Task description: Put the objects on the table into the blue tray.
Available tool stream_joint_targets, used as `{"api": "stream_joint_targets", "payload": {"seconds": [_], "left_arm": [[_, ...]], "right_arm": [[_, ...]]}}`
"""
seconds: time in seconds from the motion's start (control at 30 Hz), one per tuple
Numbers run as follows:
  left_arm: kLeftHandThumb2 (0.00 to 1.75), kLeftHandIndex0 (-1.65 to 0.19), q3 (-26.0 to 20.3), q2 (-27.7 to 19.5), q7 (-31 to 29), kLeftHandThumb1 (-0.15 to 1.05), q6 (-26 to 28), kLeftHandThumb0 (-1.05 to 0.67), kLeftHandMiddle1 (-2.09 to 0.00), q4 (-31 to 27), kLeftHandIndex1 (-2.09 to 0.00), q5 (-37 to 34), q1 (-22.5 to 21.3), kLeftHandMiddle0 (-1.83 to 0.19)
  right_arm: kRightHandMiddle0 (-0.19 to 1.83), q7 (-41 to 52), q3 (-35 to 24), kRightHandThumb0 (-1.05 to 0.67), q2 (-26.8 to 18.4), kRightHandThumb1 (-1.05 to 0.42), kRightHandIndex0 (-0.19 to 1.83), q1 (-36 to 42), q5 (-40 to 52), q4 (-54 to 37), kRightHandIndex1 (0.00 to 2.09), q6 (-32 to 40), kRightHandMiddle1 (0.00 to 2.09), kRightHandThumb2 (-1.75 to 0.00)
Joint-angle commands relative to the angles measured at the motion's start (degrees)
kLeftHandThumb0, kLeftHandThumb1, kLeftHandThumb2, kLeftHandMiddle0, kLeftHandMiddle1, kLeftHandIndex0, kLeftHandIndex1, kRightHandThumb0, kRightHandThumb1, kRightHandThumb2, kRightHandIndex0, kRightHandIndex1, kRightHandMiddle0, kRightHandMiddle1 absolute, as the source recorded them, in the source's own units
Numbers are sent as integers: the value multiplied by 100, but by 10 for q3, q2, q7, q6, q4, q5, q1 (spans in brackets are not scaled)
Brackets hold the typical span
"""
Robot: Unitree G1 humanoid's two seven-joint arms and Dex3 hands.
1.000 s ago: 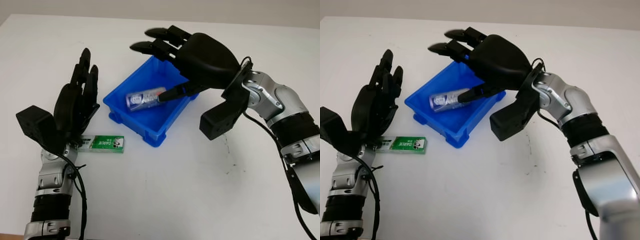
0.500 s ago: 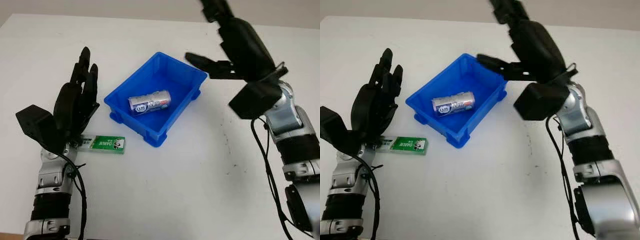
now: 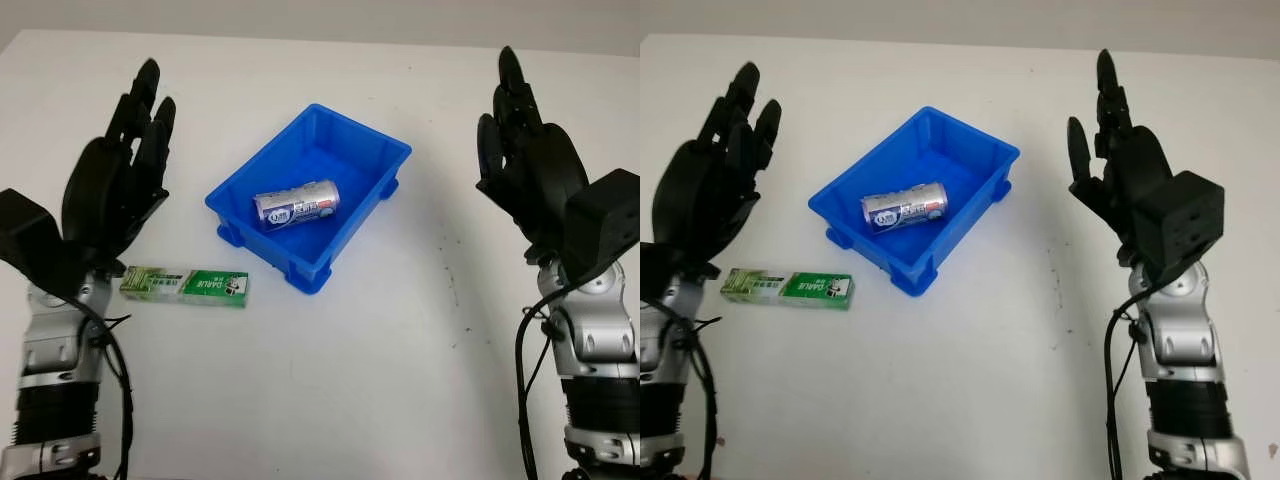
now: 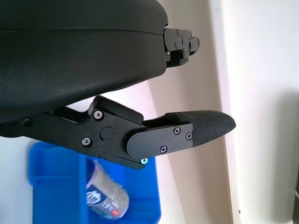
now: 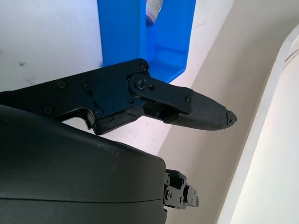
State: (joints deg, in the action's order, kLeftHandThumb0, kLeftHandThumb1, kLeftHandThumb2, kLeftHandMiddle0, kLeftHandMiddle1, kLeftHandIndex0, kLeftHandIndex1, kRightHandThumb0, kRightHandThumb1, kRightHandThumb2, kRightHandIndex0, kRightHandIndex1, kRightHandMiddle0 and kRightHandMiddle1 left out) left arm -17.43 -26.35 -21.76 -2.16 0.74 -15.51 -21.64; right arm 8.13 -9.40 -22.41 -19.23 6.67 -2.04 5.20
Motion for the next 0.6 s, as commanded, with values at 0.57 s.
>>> {"api": "stream_joint_targets", "payload": {"seconds": [0.57], "left_arm": [[5, -5, -82, -287, -183, 86, -44, -82, -7, -210, -7, 205, 259, -5]], "right_arm": [[-19, -19, -31, -69, 21, -105, -19, 23, 9, -82, 0, 73, 0, -80]]}}
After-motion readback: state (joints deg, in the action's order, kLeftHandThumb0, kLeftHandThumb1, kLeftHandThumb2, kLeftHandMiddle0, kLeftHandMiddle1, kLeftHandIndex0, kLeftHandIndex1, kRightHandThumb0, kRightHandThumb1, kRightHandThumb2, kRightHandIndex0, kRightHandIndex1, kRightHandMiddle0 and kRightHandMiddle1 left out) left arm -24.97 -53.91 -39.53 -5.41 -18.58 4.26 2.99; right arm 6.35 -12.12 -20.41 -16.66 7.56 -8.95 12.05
